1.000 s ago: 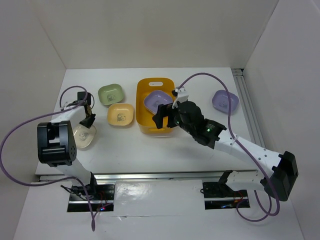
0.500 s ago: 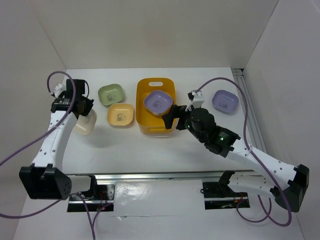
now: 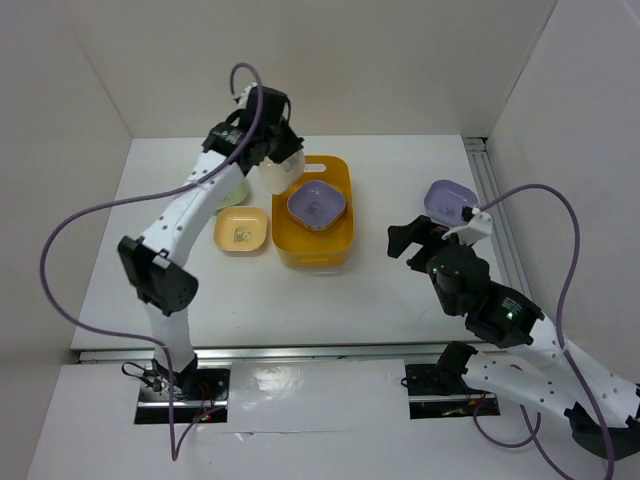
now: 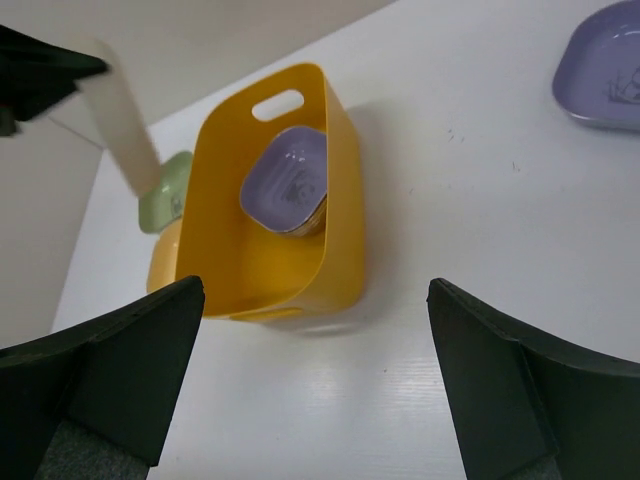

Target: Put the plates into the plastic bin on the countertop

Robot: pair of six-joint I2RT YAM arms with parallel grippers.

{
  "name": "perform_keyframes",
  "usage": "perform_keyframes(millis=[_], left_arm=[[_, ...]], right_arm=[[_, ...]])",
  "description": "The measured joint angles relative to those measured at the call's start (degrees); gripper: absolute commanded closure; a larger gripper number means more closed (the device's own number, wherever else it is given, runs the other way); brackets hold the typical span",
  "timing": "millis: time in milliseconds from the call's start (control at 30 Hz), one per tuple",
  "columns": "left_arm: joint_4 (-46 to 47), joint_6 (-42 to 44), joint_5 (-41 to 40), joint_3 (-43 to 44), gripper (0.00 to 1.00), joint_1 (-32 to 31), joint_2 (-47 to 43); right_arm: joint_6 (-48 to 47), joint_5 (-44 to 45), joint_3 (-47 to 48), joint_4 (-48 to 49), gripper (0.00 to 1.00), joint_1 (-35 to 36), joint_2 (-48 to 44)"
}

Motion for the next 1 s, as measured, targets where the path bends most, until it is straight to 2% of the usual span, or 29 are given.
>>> perform_keyframes(millis=[100,300,633,967,1000], left_arm=[[0.11,-3.04,0.87,5.79,1.0,-1.86,8.39],[1.18,-10.75,2.19,5.7,1.0,-4.13,14.8],[7.23,-20.96,1.09,-7.39,1.0,-4.76,14.21],[11.58,-22.32,3.28,-5.44,1.0,-3.28,14.58],[11.98,-22.32,3.41,-5.22,0.96,-3.21,14.8]], right_arm=[[0.94,1.92,1.46,-2.19,0.0,0.0,-2.34],[1.27,2.32,2.12,-5.05,0.0,0.0,-2.47],[0.48,1.92,2.05,-6.75,0.0,0.0,-2.14],[-0.98,0.26,-0.17,-5.84,0.0,0.0,0.46],[-1.07,0.24,-0.31,-5.81,0.0,0.0,0.63]])
